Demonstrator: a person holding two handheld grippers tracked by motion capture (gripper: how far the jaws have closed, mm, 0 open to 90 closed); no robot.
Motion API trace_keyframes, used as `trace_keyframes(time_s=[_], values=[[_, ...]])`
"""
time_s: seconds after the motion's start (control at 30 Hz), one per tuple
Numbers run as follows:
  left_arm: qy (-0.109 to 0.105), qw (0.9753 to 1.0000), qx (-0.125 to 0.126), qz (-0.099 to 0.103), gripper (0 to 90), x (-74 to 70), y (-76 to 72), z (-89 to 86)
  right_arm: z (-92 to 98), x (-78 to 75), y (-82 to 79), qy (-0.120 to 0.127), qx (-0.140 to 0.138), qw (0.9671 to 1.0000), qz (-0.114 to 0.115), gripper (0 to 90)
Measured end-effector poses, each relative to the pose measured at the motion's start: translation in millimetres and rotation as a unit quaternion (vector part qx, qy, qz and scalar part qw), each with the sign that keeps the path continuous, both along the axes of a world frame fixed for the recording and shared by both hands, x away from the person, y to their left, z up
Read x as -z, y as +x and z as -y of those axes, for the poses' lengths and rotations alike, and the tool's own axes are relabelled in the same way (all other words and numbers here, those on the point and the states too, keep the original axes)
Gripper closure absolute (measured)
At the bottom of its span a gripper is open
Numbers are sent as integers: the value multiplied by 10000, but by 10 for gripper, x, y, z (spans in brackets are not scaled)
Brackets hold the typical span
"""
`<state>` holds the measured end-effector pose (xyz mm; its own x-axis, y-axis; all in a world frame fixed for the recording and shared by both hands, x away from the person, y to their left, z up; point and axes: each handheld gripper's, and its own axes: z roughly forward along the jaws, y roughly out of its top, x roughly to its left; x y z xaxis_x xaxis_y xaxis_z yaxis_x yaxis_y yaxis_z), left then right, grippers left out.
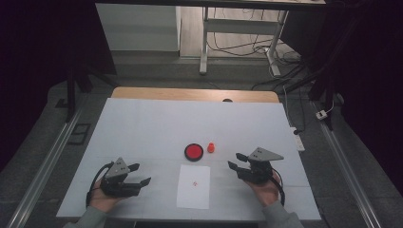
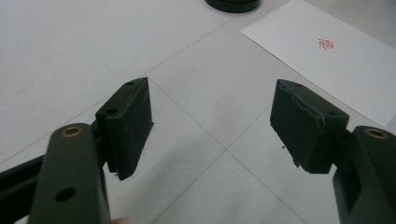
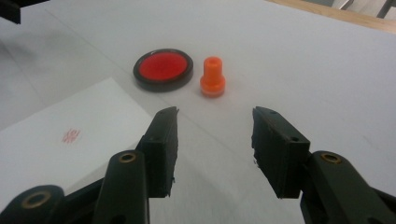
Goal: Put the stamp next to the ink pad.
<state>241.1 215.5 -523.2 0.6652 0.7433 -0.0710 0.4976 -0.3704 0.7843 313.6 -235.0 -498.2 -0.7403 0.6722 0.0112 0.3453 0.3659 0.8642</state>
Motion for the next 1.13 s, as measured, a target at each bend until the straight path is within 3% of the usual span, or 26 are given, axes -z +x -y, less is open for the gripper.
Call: trace_keyframes(time_s=[0.27,0.57,1.13], values=[[24,10000,-29,-49,294,7,-1,7,297,-7,-232,60,73,9998,148,486],[14,10000,-28,-87,291,11,0,20,555,52,-414,-123,140,9997,180,476],[11,10000,-36,-84,289,10,0,13,605,62,-433,-168,173,9995,225,476]])
